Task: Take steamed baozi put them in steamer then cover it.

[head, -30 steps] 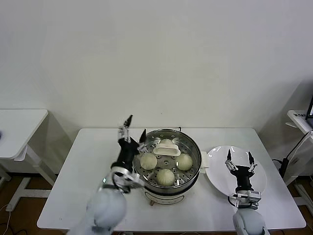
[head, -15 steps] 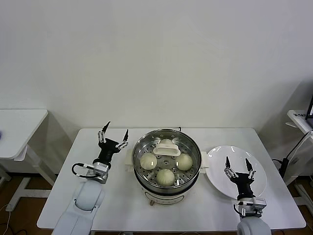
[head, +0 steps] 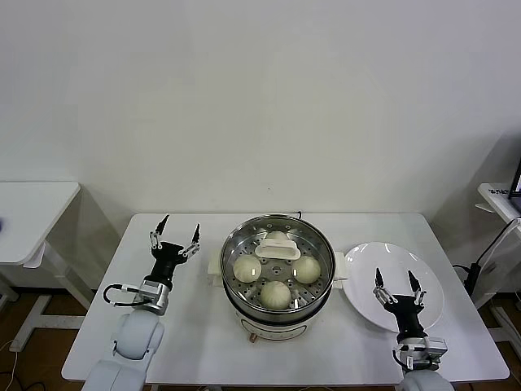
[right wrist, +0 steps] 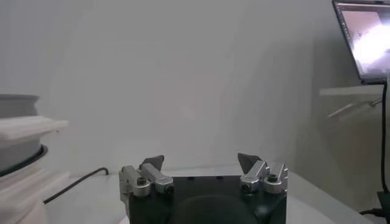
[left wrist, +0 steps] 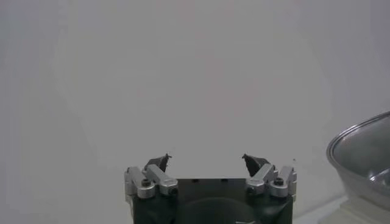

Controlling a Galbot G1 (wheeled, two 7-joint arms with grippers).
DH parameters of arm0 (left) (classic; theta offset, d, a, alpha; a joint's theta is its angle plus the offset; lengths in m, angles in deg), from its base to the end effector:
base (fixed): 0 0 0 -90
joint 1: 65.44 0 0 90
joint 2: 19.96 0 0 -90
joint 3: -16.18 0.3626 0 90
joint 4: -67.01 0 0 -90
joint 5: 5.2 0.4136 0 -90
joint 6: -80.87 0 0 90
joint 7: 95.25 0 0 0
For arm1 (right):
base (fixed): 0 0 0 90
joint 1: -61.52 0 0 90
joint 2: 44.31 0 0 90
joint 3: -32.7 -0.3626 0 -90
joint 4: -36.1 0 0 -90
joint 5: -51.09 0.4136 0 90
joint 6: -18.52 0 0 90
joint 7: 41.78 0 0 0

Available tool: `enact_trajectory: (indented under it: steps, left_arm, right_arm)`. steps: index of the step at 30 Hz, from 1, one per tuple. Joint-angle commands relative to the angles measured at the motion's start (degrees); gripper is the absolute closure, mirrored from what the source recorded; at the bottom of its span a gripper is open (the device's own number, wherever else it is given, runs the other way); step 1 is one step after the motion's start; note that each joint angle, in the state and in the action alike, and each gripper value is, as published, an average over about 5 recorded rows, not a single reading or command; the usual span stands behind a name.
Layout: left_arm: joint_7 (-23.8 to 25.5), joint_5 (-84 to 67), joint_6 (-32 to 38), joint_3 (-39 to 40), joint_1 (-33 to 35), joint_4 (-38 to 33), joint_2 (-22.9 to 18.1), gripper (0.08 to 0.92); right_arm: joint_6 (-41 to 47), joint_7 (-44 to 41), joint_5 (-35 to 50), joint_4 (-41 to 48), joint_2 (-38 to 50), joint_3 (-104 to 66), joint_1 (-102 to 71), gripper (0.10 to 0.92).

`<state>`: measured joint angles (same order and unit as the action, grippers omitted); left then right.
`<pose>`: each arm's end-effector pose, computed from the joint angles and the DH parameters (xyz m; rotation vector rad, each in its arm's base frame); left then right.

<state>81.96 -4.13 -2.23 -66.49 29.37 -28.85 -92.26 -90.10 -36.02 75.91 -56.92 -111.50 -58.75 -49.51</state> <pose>0.3797 0.0474 -0.3543 0.1888 2.9757 0.4526 0.2741 -0.1418 -0.4376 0.1780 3.1213 0.0508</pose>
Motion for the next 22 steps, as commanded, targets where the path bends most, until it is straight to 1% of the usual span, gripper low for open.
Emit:
enact_trajectory:
  steps: [1, 22]
  left_arm:
    - [0.2, -2.6, 1.9, -1.4, 1.6, 1.4, 0.1, 0.177]
    - [0.4, -2.6, 2.1, -1.8, 2.3, 1.4, -0.1, 0.177]
  right_arm:
    - [0.0, -0.8, 0.0, -0.2, 0.0, -0.3, -0.4, 0.203]
    - [0.0, -0.8, -0.3, 0.9, -0.1, -0.1, 0.8, 0.203]
